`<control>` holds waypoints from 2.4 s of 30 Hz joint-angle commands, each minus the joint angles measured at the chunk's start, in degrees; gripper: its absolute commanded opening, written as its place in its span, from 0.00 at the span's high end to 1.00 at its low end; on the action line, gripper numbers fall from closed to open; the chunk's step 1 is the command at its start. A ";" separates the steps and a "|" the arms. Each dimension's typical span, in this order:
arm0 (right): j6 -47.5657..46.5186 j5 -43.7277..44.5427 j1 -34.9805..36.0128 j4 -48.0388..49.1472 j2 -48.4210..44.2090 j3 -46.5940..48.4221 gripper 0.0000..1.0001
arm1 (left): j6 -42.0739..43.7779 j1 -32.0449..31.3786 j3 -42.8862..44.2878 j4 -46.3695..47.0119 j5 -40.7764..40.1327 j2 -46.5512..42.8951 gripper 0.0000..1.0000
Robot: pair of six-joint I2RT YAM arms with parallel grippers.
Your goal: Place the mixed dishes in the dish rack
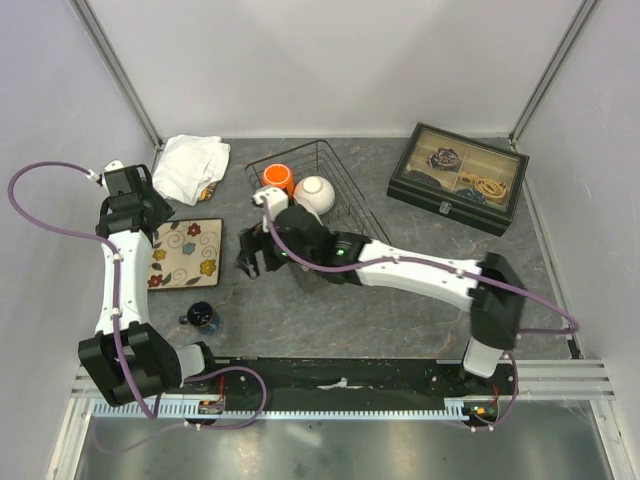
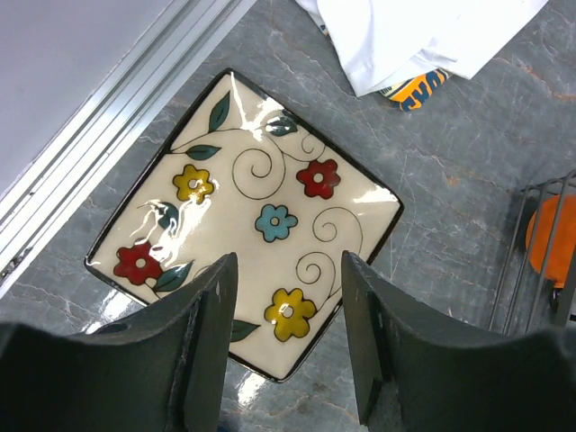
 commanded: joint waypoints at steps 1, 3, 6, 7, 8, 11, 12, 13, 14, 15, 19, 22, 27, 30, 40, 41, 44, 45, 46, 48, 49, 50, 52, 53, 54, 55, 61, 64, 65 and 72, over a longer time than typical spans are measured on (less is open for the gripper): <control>1.67 -8.61 0.44 3.15 12.34 13.53 0.14 | -2.16 0.84 0.26 0.18 -0.45 -2.07 0.43; 1.93 -10.90 0.53 1.48 16.93 20.62 0.14 | -1.80 1.20 0.44 0.18 -1.86 -2.69 0.43; 2.10 -11.34 0.53 -0.72 26.94 28.89 0.14 | -0.49 1.72 1.32 0.27 -4.75 -2.78 0.43; 2.11 -11.34 0.35 -1.51 28.98 30.76 0.14 | -0.22 1.90 1.76 0.27 -5.20 -2.43 0.43; 2.28 -11.43 0.18 -2.13 31.00 32.87 0.14 | -0.22 1.99 1.85 0.35 -5.55 -2.25 0.43; 3.86 -11.26 -0.44 -3.28 38.03 39.47 0.14 | -0.66 2.51 1.85 0.88 -5.56 -1.37 0.42; 4.39 -10.65 -0.53 -3.28 40.49 41.13 0.14 | -0.74 2.52 1.76 1.14 -5.21 -1.28 0.42; 5.43 -10.12 -0.70 -3.10 41.47 41.76 0.14 | -1.01 2.78 1.59 1.58 -5.12 -1.11 0.42; 5.97 -9.33 -1.05 -2.75 42.35 42.03 0.14 | -1.10 2.87 1.50 1.67 -4.86 -0.85 0.42; 6.32 -8.80 -1.23 -2.23 43.49 41.94 0.14 | -1.10 2.87 1.41 1.85 -4.85 -0.58 0.43; 9.66 -6.87 -2.11 0.76 45.17 40.63 0.14 | -1.18 3.30 1.58 2.20 -5.20 -0.14 0.42; 11.59 -5.99 -2.37 2.78 45.43 38.87 0.14 | -1.36 3.39 1.76 2.46 -5.38 0.12 0.43; 15.72 -6.42 -3.16 5.69 46.92 37.46 0.14 | -1.98 3.48 1.76 3.08 -5.91 0.56 0.43; 16.95 -5.81 -3.43 6.04 47.72 37.55 0.14 | -1.89 3.57 1.58 4.13 -7.04 1.53 0.43; 20.30 -6.33 -4.48 8.41 52.02 40.79 0.14 | -4.26 5.50 -1.84 7.38 -6.52 4.08 0.42; 20.73 -6.42 -4.57 8.59 52.46 41.23 0.14 | -4.35 5.50 -1.84 7.47 -6.52 4.25 0.42; 21.96 -6.77 -4.66 9.20 54.30 42.73 0.14 | -4.52 5.59 -1.93 7.82 -6.35 4.69 0.42; 22.49 -7.04 -4.83 9.55 55.18 43.25 0.14 | -4.44 5.59 -1.93 8.00 -6.26 4.78 0.42; 23.02 -7.13 -4.75 9.99 55.71 43.61 0.15 | -4.44 5.59 -1.93 8.00 -6.26 4.87 0.42; 24.42 -7.30 -4.75 10.43 56.94 44.31 0.15 | -4.26 5.59 -1.84 8.09 -6.17 4.78 0.42; 24.86 -7.30 -4.83 11.04 57.29 44.57 0.15 | -4.17 5.59 -1.84 8.09 -6.08 4.78 0.42; 25.39 -7.39 -4.83 11.49 57.65 44.58 0.15 | -4.17 5.59 -1.84 8.18 -6.17 4.70 0.42; 27.24 -7.30 -4.83 12.28 58.44 44.58 0.15 | -3.91 5.59 -1.76 8.18 -6.08 4.43 0.42; 28.03 -7.21 -4.83 12.54 58.61 44.32 0.15 | -4.00 5.59 -1.76 8.18 -6.00 4.26 0.42; 28.56 -6.78 -4.83 12.72 58.96 44.23 0.15 | -4.00 5.59 -1.76 8.35 -5.73 4.34 0.42; 29.78 -6.60 -4.83 12.98 59.05 44.05 0.15 | -4.00 5.59 -1.84 8.27 -5.64 4.17 0.42; 32.51 -5.28 -4.92 13.42 59.14 42.73 0.16 | -4.17 5.59 -1.58 8.44 -4.50 4.08 0.42; 33.92 -5.28 -4.92 13.95 59.49 42.64 0.19 | -4.26 5.68 -1.49 8.44 -4.15 3.82 0.42; 34.18 -5.28 -5.01 14.04 59.76 42.73 0.23 | -4.26 5.59 -1.49 8.44 -4.15 3.64 0.42; 35.59 -5.28 -5.19 15.01 60.20 41.77 0.47 | -4.52 5.59 -2.72 9.23 -5.38 0.92 0.42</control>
